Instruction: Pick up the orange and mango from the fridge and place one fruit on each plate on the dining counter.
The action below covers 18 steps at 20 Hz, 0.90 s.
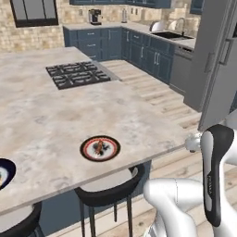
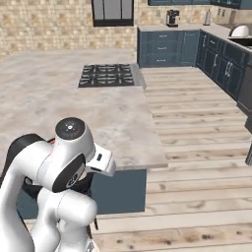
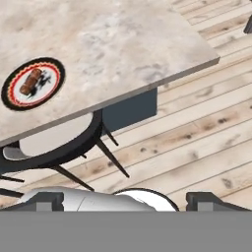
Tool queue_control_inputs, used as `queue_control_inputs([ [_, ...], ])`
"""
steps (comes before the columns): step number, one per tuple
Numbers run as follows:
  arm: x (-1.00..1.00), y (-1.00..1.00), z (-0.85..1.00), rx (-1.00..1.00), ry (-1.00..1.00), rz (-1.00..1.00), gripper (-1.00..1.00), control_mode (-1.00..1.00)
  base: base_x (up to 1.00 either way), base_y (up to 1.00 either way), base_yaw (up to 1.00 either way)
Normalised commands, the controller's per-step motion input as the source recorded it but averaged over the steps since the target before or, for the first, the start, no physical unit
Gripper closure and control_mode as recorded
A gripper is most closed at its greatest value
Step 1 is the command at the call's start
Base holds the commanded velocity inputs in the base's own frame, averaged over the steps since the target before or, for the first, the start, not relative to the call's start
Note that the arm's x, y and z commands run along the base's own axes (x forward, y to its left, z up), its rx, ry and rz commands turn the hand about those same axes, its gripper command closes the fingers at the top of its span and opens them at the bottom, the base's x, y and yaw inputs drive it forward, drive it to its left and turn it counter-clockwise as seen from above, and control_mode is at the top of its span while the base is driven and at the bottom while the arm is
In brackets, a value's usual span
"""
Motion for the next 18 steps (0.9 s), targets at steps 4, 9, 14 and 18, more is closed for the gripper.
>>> queue_control_inputs([
  [4,0.0,0.0,0.0,0.0,0.0,0.0,-1.0,1.0,0.27,-1.0,-0.01],
  [9,0.0,0.0,0.0,0.0,0.0,0.0,-1.0,1.0,0.49,-1.0,0.07],
  [14,0.0,0.0,0.0,0.0,0.0,0.0,-1.0,1.0,0.56,-1.0,0.23],
  [18,0.0,0.0,0.0,0.0,0.0,0.0,-1.0,1.0,0.85,-0.85,0.31],
])
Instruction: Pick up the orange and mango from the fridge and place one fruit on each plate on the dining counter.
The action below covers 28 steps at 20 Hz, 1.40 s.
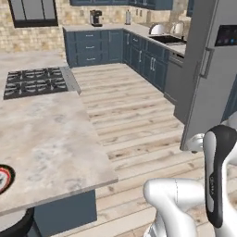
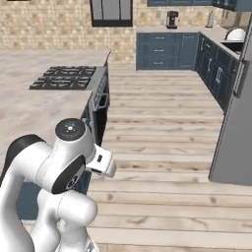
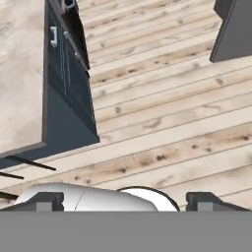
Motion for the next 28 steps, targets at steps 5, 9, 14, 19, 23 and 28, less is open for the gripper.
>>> queue_control_inputs([
  [5,0.0,0.0,0.0,0.0,0.0,0.0,-1.0,1.0,0.99,-0.74,0.34],
  [9,0.0,0.0,0.0,0.0,0.0,0.0,-1.0,1.0,0.99,-0.74,0.33],
  [14,0.0,0.0,0.0,0.0,0.0,0.0,-1.0,1.0,1.0,-0.42,0.11],
  [19,0.0,0.0,0.0,0.0,0.0,0.0,-1.0,1.0,1.0,-0.03,-0.13],
  [23,0.0,0.0,0.0,0.0,0.0,0.0,-1.0,1.0,1.0,0.0,-0.3],
  [28,0.0,0.0,0.0,0.0,0.0,0.0,-1.0,1.0,0.96,0.0,-0.44],
])
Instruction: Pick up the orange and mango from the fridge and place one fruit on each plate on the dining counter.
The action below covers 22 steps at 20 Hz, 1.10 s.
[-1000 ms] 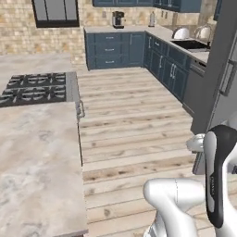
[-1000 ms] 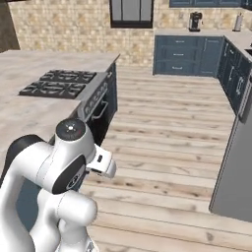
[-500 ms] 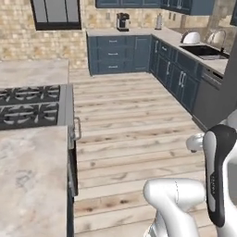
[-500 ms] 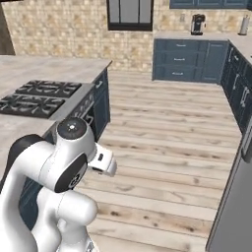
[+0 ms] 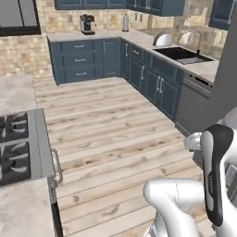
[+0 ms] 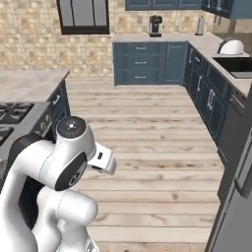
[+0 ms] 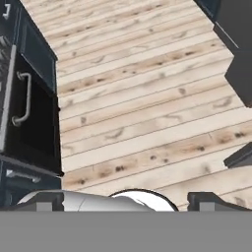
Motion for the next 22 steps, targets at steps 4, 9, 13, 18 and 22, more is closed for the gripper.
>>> queue_control_inputs([
  [4,0.0,0.0,0.0,0.0,0.0,0.0,-1.0,1.0,0.85,0.0,-0.52],
  [9,0.0,0.0,0.0,0.0,0.0,0.0,-1.0,1.0,0.8,0.0,-0.57],
  [13,0.0,0.0,0.0,0.0,0.0,0.0,-1.0,1.0,0.76,0.0,-0.61],
  [18,0.0,0.0,0.0,0.0,0.0,0.0,-1.0,1.0,0.76,0.05,-0.62],
  [22,0.0,0.0,0.0,0.0,0.0,0.0,-1.0,1.0,0.79,0.1,-0.61],
])
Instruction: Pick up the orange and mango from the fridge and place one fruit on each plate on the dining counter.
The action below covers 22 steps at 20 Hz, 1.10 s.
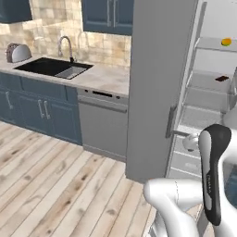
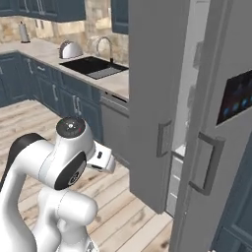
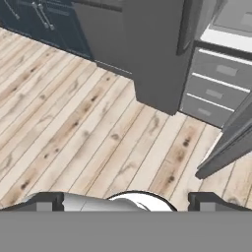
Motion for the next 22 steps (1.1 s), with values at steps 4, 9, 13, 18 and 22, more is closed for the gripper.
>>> queue_control_inputs([
  [4,0.0,0.0,0.0,0.0,0.0,0.0,-1.0,1.0,0.92,0.28,-0.54],
  [9,0.0,0.0,0.0,0.0,0.0,0.0,-1.0,1.0,0.93,0.45,-0.51],
  [13,0.0,0.0,0.0,0.0,0.0,0.0,-1.0,1.0,0.82,0.47,-0.53],
  [18,0.0,0.0,0.0,0.0,0.0,0.0,-1.0,1.0,0.74,0.29,-0.57],
  [22,0.0,0.0,0.0,0.0,0.0,0.0,-1.0,1.0,0.76,0.09,-0.54],
])
